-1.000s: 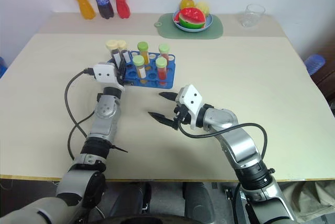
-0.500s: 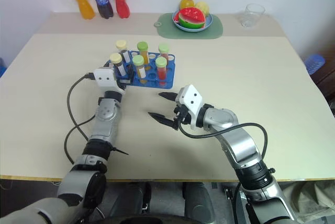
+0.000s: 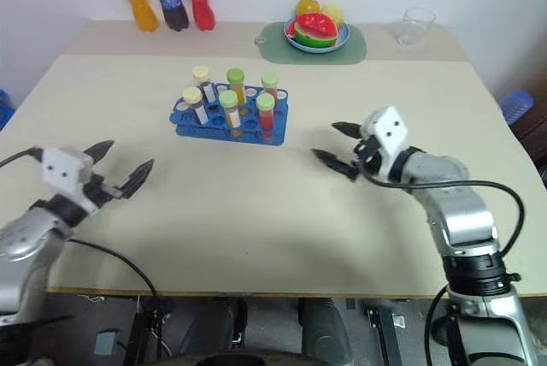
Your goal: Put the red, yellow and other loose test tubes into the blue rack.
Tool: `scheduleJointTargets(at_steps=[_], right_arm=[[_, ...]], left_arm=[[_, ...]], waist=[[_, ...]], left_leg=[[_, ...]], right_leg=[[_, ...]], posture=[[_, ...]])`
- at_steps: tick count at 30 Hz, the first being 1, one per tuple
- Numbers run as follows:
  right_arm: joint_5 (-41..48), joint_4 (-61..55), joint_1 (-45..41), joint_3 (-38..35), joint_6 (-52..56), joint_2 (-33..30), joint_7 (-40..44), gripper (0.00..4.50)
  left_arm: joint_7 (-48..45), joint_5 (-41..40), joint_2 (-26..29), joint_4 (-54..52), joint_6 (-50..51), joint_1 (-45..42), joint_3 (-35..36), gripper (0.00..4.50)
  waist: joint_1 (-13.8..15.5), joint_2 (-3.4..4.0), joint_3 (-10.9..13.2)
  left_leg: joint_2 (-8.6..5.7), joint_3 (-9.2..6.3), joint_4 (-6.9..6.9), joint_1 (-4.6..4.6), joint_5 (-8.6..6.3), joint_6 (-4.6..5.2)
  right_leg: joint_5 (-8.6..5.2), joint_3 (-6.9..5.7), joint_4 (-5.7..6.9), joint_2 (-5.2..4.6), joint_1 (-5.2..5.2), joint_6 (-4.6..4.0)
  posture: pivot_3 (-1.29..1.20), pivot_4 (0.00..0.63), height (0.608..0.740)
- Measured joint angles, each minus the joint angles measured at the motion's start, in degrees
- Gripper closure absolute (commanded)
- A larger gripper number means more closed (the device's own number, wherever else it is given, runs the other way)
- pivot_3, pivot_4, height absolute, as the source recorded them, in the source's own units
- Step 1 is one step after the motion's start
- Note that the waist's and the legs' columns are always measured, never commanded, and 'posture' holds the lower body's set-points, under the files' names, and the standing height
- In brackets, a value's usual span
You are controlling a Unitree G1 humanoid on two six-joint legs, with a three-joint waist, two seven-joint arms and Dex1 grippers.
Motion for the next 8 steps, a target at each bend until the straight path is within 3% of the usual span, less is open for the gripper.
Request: scheduleJointTargets(at_steps=[8], right_arm=[[-0.30, 5.58, 1.16, -1.72, -2.90, -2.75, 4.11, 0.82]], left_arm=[[-2.18, -1.32, 0.55, -1.82, 3.87, 2.31, 2.95, 0.01]], waist=[[-0.28, 0.02, 0.01]], left_leg=[[0.07, 0.10, -0.02, 0.11, -0.01, 0.02]], right_leg=[[0.00, 0.07, 0.03, 0.05, 0.01, 0.00]], posture=[[0.00, 0.150, 0.734]])
